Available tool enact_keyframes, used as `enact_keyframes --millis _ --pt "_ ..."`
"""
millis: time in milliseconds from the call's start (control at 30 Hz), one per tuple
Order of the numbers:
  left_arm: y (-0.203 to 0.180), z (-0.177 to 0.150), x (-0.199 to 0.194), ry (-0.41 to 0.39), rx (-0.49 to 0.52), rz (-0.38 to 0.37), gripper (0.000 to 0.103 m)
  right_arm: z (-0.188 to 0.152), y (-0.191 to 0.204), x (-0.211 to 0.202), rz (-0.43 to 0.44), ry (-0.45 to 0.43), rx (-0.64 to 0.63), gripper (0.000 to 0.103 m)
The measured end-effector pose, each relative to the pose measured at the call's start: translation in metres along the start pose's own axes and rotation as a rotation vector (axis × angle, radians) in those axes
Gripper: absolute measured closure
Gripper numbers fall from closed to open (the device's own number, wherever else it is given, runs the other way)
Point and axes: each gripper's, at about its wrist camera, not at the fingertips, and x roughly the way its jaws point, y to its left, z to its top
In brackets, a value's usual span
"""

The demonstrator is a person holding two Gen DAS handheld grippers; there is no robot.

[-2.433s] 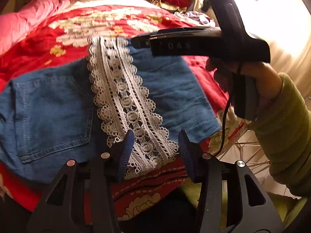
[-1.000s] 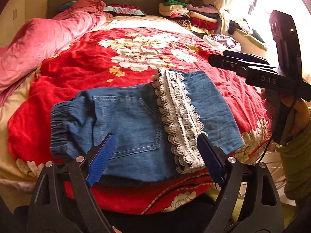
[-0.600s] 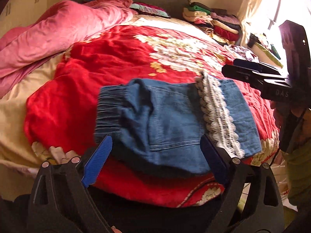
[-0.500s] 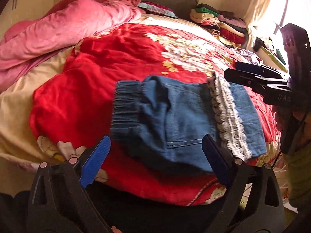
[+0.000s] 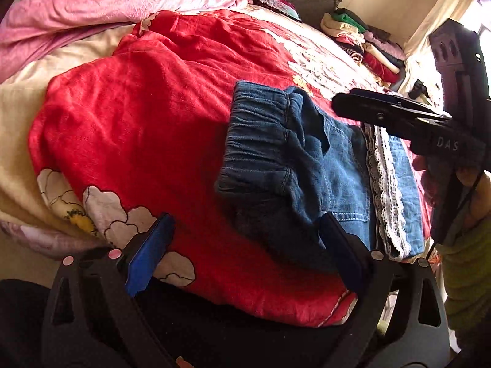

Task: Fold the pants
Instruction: 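Lift the pants end with both tools and fold it over toward the waistband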

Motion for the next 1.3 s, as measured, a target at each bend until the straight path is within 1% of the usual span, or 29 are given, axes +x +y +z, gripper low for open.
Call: enact_keyframes --millis 100,133,167,200,267,333,400,500,533,600,700,733,767,800,833,867,900,933,1033,1067,1167,1233,1300 --pt "0.001 -0.001 0.002 -0.011 -0.009 -0.012 0.016 0.008 0.012 0.009 0.040 0.022 -0.044 0.018" --pt "0.001 -0.001 0.002 -0.017 -0.010 -0.015 0.022 0.011 0.016 0.011 0.058 0.032 -0.056 0.018" --pt "0.001 0.000 0.002 -0.019 -0.012 -0.018 0.031 0.013 0.021 0.014 0.075 0.044 -0.071 0.018" --pt "0.002 0.000 0.002 -0.021 -0.016 -0.035 0.036 0.016 0.025 0.017 0.086 0.051 -0.086 0.018" --pt "0.000 0.000 0.002 -0.024 -0.017 -0.067 0.056 0.020 0.035 0.023 0.104 0.070 -0.123 0.018" --pt "-0.004 0.000 0.002 -0.022 -0.006 -0.090 0.062 0.025 0.043 0.030 0.125 0.084 -0.153 0.018" --pt "-0.006 -0.001 0.003 -0.018 0.004 -0.092 0.062 0.028 0.049 0.039 0.146 0.107 -0.170 0.018" --pt "-0.002 -0.002 0.009 -0.003 -0.012 -0.102 0.062 0.030 0.053 0.055 0.173 0.156 -0.183 0.018" --pt "-0.001 -0.002 0.010 0.001 -0.016 -0.107 0.062 0.030 0.053 0.060 0.189 0.173 -0.182 0.018" --pt "0.001 -0.002 0.012 0.004 -0.021 -0.113 0.061 0.028 0.049 0.073 0.251 0.209 -0.168 0.019" --pt "0.002 -0.002 0.012 0.005 -0.026 -0.117 0.061 0.024 0.042 0.083 0.308 0.214 -0.134 0.040" --pt "0.002 -0.003 0.012 0.006 -0.030 -0.120 0.059 0.022 0.040 0.082 0.326 0.207 -0.119 0.049" --pt "0.003 -0.002 0.012 0.008 -0.034 -0.124 0.058 0.022 0.039 0.078 0.332 0.192 -0.104 0.054" --pt "0.004 -0.002 0.011 0.010 -0.039 -0.129 0.056 0.021 0.036 0.073 0.343 0.178 -0.089 0.057" --pt "0.004 -0.002 0.010 0.009 -0.044 -0.133 0.052 0.021 0.032 0.066 0.357 0.157 -0.071 0.060" --pt "0.003 -0.001 0.008 0.009 -0.044 -0.134 0.045 0.020 0.028 0.060 0.370 0.138 -0.058 0.063" --pt "0.002 -0.001 0.007 0.007 -0.041 -0.131 0.042 0.019 0.025 0.052 0.388 0.117 -0.045 0.065" --pt "0.000 -0.001 0.005 0.001 -0.040 -0.132 0.036 0.018 0.021 0.043 0.402 0.093 -0.037 0.067" --pt "-0.006 0.001 0.003 0.008 -0.037 -0.149 0.023 0.013 0.009 0.016 0.444 0.027 -0.012 0.068" --pt "-0.008 0.002 0.003 0.012 -0.046 -0.164 0.021 0.010 0.003 0.007 0.451 0.006 -0.005 0.068" --pt "-0.020 0.007 0.009 0.038 -0.072 -0.253 0.021 0.003 -0.012 -0.013 0.450 -0.037 0.017 0.068" --pt "-0.033 0.011 0.015 0.048 -0.049 -0.276 0.021 -0.002 -0.023 -0.026 0.438 -0.060 0.032 0.068" --pt "-0.050 0.015 0.021 0.065 -0.025 -0.314 0.021 -0.007 -0.035 -0.036 0.424 -0.079 0.048 0.068"
